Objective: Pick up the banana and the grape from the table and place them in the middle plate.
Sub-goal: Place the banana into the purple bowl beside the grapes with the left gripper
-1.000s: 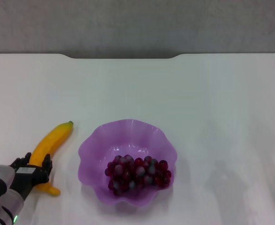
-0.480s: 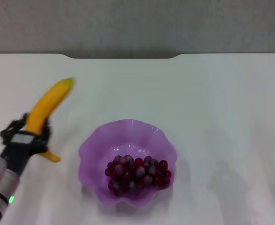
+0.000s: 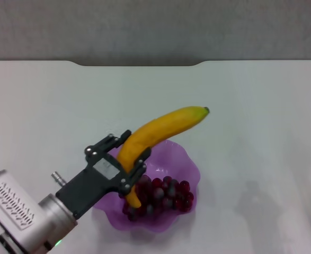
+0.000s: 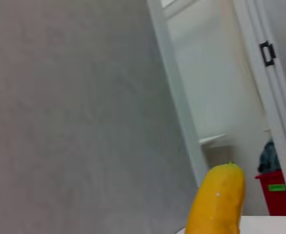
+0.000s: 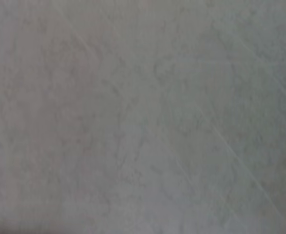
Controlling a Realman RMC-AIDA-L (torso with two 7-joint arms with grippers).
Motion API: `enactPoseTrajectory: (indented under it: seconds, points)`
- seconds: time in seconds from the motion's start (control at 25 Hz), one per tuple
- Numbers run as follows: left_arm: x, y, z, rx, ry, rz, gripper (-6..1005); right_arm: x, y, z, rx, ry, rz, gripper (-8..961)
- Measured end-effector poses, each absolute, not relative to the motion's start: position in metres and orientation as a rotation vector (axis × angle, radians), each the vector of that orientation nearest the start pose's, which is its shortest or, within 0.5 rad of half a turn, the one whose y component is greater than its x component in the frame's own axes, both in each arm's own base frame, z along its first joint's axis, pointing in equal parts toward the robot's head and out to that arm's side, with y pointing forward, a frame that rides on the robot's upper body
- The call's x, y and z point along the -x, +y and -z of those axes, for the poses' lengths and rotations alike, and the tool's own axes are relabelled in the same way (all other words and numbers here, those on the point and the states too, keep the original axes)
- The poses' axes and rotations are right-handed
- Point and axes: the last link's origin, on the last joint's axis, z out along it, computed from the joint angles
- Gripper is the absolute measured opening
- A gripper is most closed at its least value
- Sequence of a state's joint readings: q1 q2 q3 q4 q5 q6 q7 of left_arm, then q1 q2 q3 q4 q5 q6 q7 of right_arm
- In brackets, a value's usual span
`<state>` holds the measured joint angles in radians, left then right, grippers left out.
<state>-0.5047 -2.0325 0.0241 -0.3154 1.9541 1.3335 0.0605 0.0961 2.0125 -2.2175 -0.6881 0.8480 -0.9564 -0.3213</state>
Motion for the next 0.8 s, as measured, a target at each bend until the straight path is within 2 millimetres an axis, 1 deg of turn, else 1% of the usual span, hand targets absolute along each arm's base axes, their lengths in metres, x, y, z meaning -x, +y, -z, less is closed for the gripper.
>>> enactPoseTrajectory:
  seconds: [0.2,0.4,0.6,0.8]
  points:
    - [0.245,0.305,0.09,2.176,-0.052,0.793,499,-0.331,0.284,0.018,1.557,0.496,-0.481,-1]
    - [0.237,0.325,0.1,2.237,-0.036,0.696,499,-0.327,0.286,0.021,1.574,0.487,-0.49,-1]
    - [0.243,0.338,0.104,2.263,-0.042,0.579,498,-0.323,0.287,0.024,1.591,0.485,-0.503,-1]
    - [0.251,0.347,0.097,2.238,-0.053,0.525,509,-0.324,0.287,0.024,1.592,0.488,-0.508,-1]
